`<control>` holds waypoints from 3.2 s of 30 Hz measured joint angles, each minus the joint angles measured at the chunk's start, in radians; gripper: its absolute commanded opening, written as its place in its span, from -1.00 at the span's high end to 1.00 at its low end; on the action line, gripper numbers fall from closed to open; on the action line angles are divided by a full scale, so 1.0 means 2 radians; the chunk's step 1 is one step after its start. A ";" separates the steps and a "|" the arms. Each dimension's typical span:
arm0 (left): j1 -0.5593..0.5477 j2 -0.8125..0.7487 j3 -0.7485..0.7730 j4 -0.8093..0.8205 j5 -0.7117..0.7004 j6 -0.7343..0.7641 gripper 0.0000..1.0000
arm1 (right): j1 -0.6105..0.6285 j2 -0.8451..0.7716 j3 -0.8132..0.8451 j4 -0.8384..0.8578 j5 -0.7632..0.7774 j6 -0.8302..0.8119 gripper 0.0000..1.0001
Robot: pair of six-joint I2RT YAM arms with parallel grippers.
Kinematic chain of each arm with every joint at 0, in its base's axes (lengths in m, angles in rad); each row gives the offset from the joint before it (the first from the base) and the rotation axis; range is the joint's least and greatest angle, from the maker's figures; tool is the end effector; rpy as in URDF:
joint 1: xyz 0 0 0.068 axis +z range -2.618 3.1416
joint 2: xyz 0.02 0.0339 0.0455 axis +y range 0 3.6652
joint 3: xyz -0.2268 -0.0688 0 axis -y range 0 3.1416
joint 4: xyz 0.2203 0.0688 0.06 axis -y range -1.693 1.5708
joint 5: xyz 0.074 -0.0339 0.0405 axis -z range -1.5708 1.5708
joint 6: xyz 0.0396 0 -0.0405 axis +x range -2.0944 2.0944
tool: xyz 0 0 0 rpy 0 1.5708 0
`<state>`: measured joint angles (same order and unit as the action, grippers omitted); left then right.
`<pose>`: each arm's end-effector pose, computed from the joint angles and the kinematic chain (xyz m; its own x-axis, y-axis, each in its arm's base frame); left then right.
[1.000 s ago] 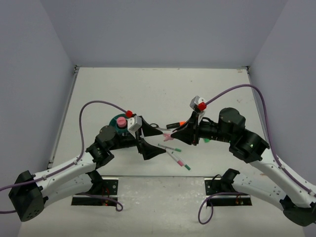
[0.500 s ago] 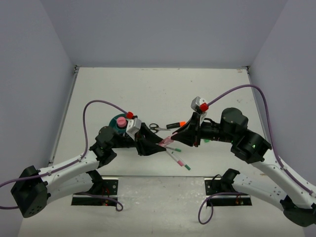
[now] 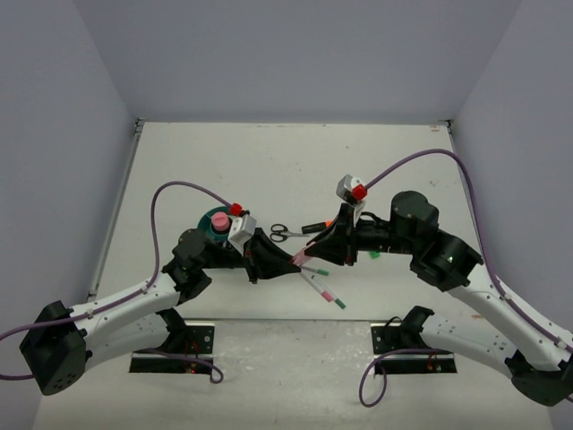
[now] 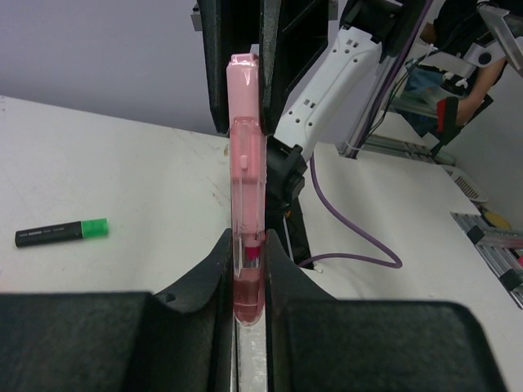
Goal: Sort the stationery into containers
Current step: Close the pen cap on the pen.
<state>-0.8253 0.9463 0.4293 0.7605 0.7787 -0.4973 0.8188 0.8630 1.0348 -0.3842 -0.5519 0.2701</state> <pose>0.1205 -0.1715 0.2654 -0.3263 -0.1471 -0.9337 0.9441 -0.1003 -0.3142 0.1110 0.1490 0.3599 -0.3981 -0.0930 -0.9126 -0.8983 0.2409 0.3674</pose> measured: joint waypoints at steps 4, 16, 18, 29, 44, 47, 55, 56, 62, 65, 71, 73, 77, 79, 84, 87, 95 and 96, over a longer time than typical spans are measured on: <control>0.001 0.000 0.000 -0.011 0.002 0.000 1.00 | 0.000 0.013 -0.007 0.017 -0.017 0.005 1.00; 0.002 -0.017 0.019 -0.096 0.013 -0.009 1.00 | 0.044 0.045 -0.064 0.134 -0.015 0.016 1.00; 0.002 -0.028 0.019 -0.108 0.006 -0.008 1.00 | 0.047 0.039 -0.072 0.148 -0.008 0.020 1.00; -0.001 -0.065 0.021 -0.131 -0.030 -0.018 1.00 | 0.052 0.042 -0.090 0.218 -0.010 0.036 1.00; -0.001 -0.077 0.033 -0.191 -0.075 -0.015 0.57 | 0.053 0.004 -0.150 0.275 0.060 0.097 1.00; -0.001 -0.065 0.035 -0.184 -0.079 -0.017 0.32 | 0.053 -0.006 -0.164 0.282 0.081 0.125 1.00; 0.003 -0.053 0.044 -0.136 -0.095 -0.020 0.33 | 0.053 -0.045 -0.185 0.262 0.131 0.184 1.00; 0.003 -0.053 0.045 -0.129 -0.096 -0.020 0.33 | 0.053 -0.054 -0.189 0.260 0.138 0.190 1.00; 0.003 -0.054 0.045 -0.101 -0.096 -0.021 -0.03 | 0.051 -0.083 -0.200 0.247 0.172 0.206 1.00; 0.003 -0.054 0.045 -0.099 -0.098 -0.020 -0.73 | 0.049 -0.083 -0.200 0.239 0.186 0.206 1.00; 0.003 -0.063 0.045 -0.104 -0.133 -0.017 -1.00 | 0.042 -0.096 -0.193 0.208 0.208 0.200 1.00; 0.003 -0.067 0.041 -0.098 -0.139 -0.017 -1.00 | 0.041 -0.095 -0.174 0.190 0.202 0.187 1.00; 0.003 -0.071 0.021 -0.065 -0.131 -0.014 -1.00 | 0.041 -0.077 -0.117 0.146 0.167 0.148 1.00; 0.003 -0.070 0.008 -0.049 -0.116 -0.009 -0.96 | 0.041 -0.064 -0.085 0.131 0.144 0.127 1.00; 0.003 -0.041 0.001 -0.011 -0.082 0.004 -0.81 | 0.041 -0.044 -0.043 0.090 0.099 0.086 1.00; 0.003 -0.012 0.001 0.021 -0.056 0.005 -0.59 | 0.041 -0.031 -0.019 0.064 0.084 0.065 1.00; 0.003 0.034 0.001 0.097 0.001 -0.011 -0.17 | 0.041 -0.025 0.013 0.027 0.083 0.040 1.00; 0.003 0.038 0.001 0.105 0.005 -0.014 -0.13 | 0.041 -0.025 0.015 0.026 0.083 0.039 1.00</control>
<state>-0.8196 1.0231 0.4316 0.9706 0.7877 -0.5253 0.9012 0.8135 1.0652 -0.3320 -0.3863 0.3474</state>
